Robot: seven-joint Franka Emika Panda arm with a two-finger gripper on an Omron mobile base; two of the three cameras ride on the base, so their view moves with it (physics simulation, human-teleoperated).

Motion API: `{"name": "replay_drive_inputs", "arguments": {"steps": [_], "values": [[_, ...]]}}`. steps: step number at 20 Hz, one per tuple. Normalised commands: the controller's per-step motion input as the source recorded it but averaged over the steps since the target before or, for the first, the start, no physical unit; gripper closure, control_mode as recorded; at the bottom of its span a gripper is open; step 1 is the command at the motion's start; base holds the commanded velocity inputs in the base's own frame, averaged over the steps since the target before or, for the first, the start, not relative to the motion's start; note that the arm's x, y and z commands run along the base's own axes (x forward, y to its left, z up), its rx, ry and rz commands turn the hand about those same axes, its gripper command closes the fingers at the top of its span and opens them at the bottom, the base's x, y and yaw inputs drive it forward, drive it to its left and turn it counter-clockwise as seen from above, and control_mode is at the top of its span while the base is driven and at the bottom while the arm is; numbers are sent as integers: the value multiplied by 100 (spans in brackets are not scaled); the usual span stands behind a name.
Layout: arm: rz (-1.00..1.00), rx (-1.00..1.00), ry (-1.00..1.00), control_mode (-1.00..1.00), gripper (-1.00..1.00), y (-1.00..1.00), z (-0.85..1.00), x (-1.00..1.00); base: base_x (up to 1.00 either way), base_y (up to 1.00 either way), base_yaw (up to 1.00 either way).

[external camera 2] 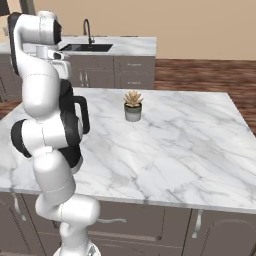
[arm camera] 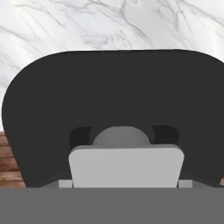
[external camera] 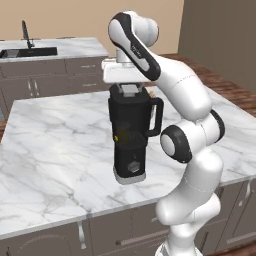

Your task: Grab the garlic and lemon from the fridge, place them in the blender, close the lid, and turn on the blender to create a marinade.

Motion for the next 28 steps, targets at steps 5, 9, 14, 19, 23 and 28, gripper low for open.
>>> {"name": "replay_drive_inputs", "arguments": {"steps": [5,9,14,19,23,28], "values": [[17,-4,4,-100,100,4,-8,0,0,0,0],[4,-1,16,-100,100,23,-24,-1,0,0,0],[2,0,15,-100,100,16,-20,-4,0,0,0],[0,0,7,-100,100,7,15,19,0,0,0],[0,-1,5,-100,100,5,9,9,0,0,0],[2,0,7,-100,100,0,4,0,0,0,0]]}}
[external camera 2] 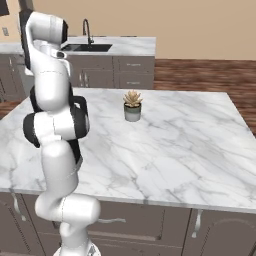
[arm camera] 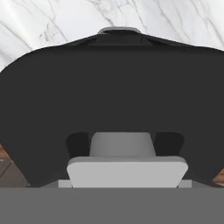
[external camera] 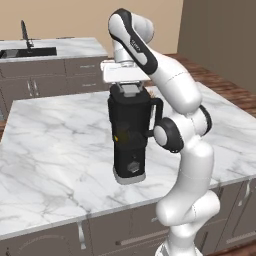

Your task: Grab the garlic and lemon from the fridge, place them in the blender, close the lid, and turn on the blender to create a marinade.

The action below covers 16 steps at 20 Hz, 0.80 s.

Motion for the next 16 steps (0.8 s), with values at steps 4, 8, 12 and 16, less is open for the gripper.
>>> {"name": "replay_drive_inputs", "arguments": {"steps": [4,8,12,16], "values": [[6,0,11,-100,100,0,7,-14,0,0,0],[1,0,0,-100,100,4,2,5,0,0,0],[3,0,2,-100,100,7,23,7,0,0,0],[7,0,5,-100,100,-7,5,-36,0,0,0]]}}
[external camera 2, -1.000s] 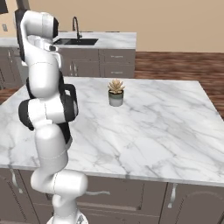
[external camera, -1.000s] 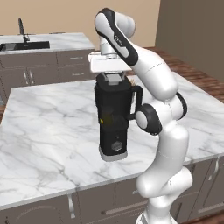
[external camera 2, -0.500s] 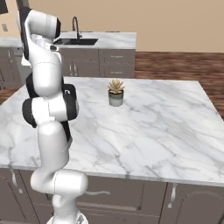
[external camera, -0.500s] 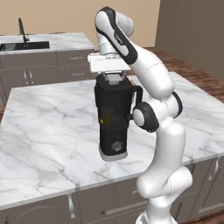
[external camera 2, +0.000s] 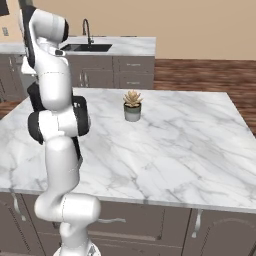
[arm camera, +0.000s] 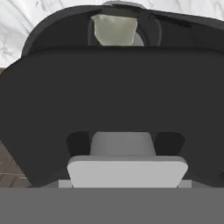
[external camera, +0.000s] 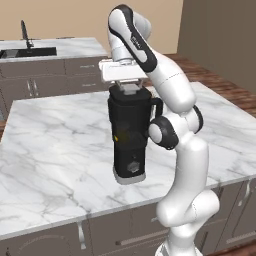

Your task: Grab the garlic and lemon from the fridge, place them in the blender, close the lid, and turn on the blender to create a marinade.

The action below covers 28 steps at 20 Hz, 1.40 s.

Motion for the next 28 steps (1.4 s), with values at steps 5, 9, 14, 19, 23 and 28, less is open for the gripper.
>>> {"name": "replay_drive_inputs", "arguments": {"steps": [5,9,14,19,23,28], "values": [[1,-1,-2,-100,100,-12,-9,-57,0,0,0],[0,0,-3,-100,100,-29,0,-46,0,0,0],[-1,0,-5,-100,100,-8,0,33,0,0,0],[-12,0,-4,-100,100,0,0,81,0,0,0],[-4,0,0,-100,100,0,-5,0,0,0,0],[0,0,-1,-100,100,0,-51,-25,0,0,0]]}}
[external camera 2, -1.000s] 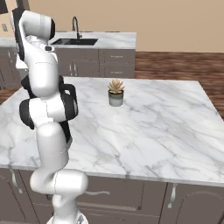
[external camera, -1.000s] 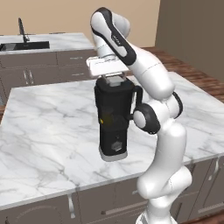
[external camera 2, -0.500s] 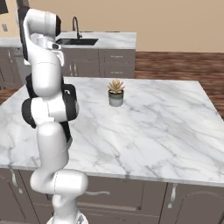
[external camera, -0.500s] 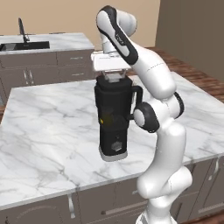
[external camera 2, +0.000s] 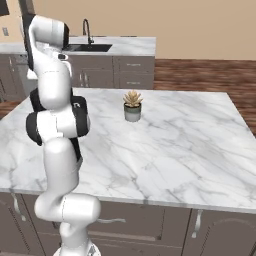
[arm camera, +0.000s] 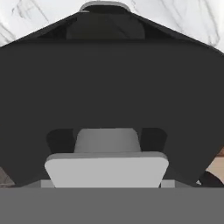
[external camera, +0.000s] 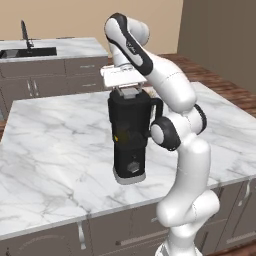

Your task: Grab the garlic and lemon from the fridge, place them in the blender, close the lid, and turn on the blender to create a marinade.

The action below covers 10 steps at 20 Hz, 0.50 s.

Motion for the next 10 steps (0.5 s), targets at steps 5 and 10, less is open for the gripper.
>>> {"name": "replay_drive_inputs", "arguments": {"steps": [5,10], "values": [[0,0,-6,-100,100,0,-11,-10,0,0,0],[0,0,-22,-100,100,0,0,9,0,0,0]]}}
